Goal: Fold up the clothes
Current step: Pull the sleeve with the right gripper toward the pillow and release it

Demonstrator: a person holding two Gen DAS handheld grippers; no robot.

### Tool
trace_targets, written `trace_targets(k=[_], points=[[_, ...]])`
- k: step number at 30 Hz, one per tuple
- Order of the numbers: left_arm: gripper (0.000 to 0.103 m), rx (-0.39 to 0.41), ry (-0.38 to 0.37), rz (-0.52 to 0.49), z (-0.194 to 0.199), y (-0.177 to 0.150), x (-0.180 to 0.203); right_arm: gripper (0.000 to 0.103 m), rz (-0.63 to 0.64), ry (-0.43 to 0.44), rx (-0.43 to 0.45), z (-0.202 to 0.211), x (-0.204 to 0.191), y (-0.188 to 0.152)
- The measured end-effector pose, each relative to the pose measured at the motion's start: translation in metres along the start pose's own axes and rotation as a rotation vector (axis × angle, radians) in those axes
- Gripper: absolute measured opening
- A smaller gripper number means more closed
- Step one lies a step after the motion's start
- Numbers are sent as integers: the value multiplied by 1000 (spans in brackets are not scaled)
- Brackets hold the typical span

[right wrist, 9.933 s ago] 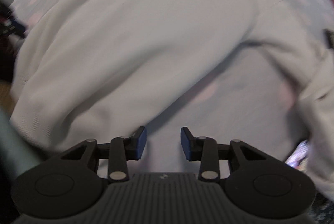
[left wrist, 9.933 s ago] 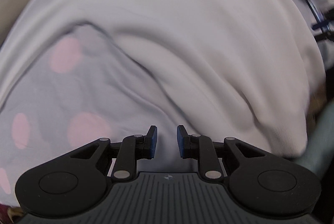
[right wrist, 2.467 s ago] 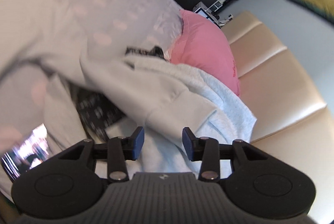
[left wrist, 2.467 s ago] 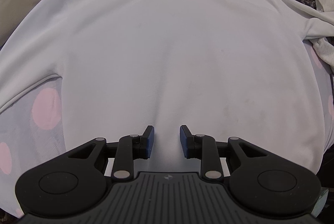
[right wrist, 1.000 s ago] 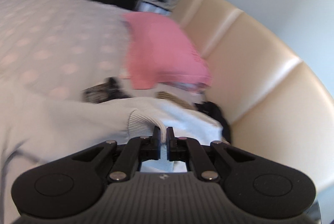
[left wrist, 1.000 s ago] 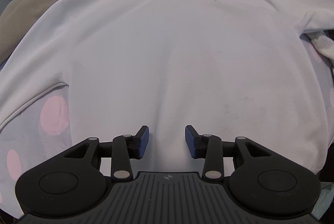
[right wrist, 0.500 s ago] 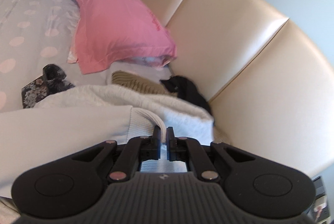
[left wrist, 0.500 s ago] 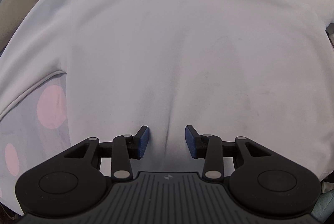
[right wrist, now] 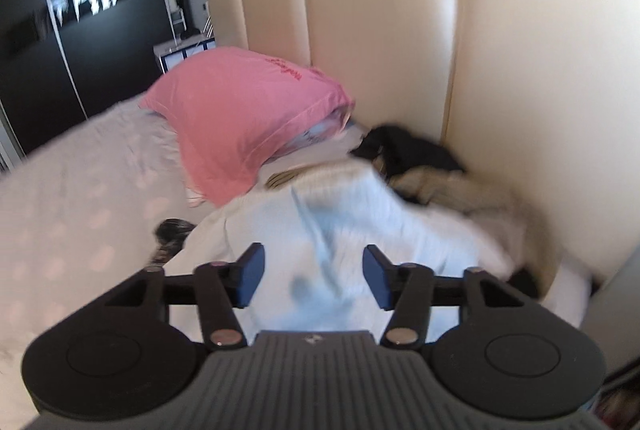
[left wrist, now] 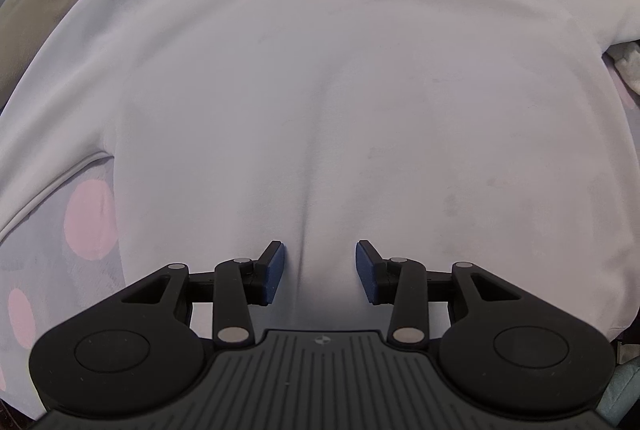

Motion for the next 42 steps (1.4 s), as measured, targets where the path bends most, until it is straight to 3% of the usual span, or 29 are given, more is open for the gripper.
trace_targets(k=[3, 6, 7, 8, 10, 13, 18, 22, 26, 34, 40, 42], points=[[37, 4, 4, -1, 1, 0, 0, 56, -100, 42, -4, -7, 11, -16], [37, 10, 17, -6, 2, -1, 3, 47, -155, 84, 21, -22, 14, -21], [37, 12, 22, -6, 2, -1, 4, 38, -174, 101, 32, -26, 15, -22], [37, 9, 28, -4, -1, -2, 4, 11, -189, 114, 50, -29, 14, -21], [37, -2, 42, 2, -7, -4, 0, 9, -153, 97, 98, -28, 6, -16], [37, -20, 62, 9, -13, -6, -3, 8, 8, -12, 164, -23, -15, -4], [37, -23, 69, -2, -17, -2, -1, 8, 57, -121, 151, -44, -20, 2], [37, -15, 58, 6, -14, 0, -1, 12, 94, -109, 111, -50, -26, -6], [37, -2, 55, 4, -13, 0, -7, 37, 162, -31, 115, -25, -55, -24], [37, 55, 19, 45, 11, 1, -23, 45, 299, 126, 123, 27, -112, -60], [38, 101, 18, 102, 40, -12, -42, 46, 361, 333, -23, 48, -173, -126], [38, 115, 32, 136, 46, -17, -57, 51, 380, 400, -69, 52, -192, -152]])
Point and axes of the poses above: each gripper's, at about its wrist camera, not at the fingertips, and z roughly against the way its jaws point, x to its right, y to its top, the point moved 3 cm from there along -z, roughly the way its jaws point, and after that the axes turned 10 degrees about y, right-handed, at the moved point
